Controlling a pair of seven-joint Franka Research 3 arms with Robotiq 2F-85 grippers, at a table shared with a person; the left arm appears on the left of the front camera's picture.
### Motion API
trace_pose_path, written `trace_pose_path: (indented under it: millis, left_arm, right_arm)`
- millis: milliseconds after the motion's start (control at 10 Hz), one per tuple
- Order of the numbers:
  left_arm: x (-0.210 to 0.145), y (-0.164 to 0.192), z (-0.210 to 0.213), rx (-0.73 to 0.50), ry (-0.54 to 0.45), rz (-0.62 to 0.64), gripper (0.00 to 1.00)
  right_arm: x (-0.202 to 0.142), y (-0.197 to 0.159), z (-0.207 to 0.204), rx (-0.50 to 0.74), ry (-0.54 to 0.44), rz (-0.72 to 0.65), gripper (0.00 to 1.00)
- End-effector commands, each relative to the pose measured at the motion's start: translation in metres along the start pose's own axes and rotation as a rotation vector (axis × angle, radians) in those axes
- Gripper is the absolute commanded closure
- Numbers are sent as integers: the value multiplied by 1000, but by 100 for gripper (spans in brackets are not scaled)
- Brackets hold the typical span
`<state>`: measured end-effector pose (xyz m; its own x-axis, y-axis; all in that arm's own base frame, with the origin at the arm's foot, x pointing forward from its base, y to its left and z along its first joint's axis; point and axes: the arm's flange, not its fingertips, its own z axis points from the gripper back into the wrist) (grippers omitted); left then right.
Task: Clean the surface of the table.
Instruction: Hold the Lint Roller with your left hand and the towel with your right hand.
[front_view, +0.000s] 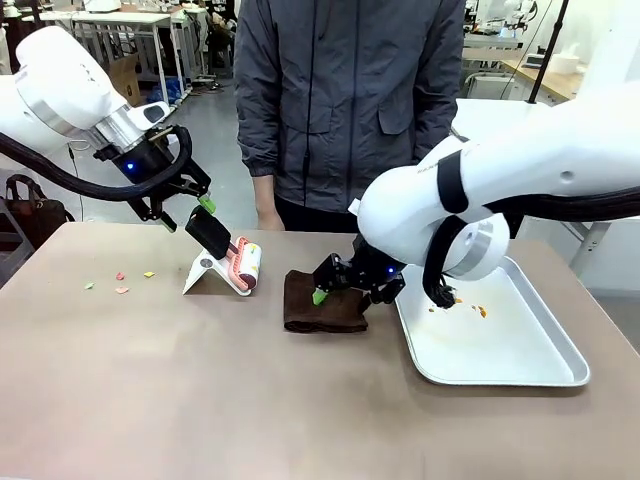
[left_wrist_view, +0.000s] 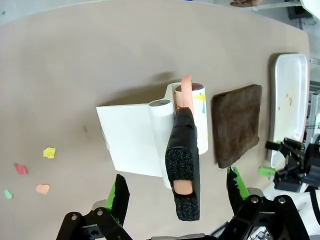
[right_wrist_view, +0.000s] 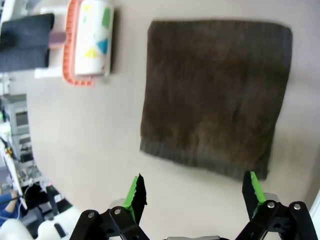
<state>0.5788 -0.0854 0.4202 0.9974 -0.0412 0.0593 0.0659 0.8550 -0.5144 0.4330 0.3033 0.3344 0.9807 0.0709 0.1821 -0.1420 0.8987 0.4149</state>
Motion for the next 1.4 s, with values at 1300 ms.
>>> trace_pose_path:
  millis: [1300]
  left_arm:
    - [-2,-4,-3,-8,15,-8,0]
  right_arm:
    - [29,-25,-16,-88,-145,-61,0]
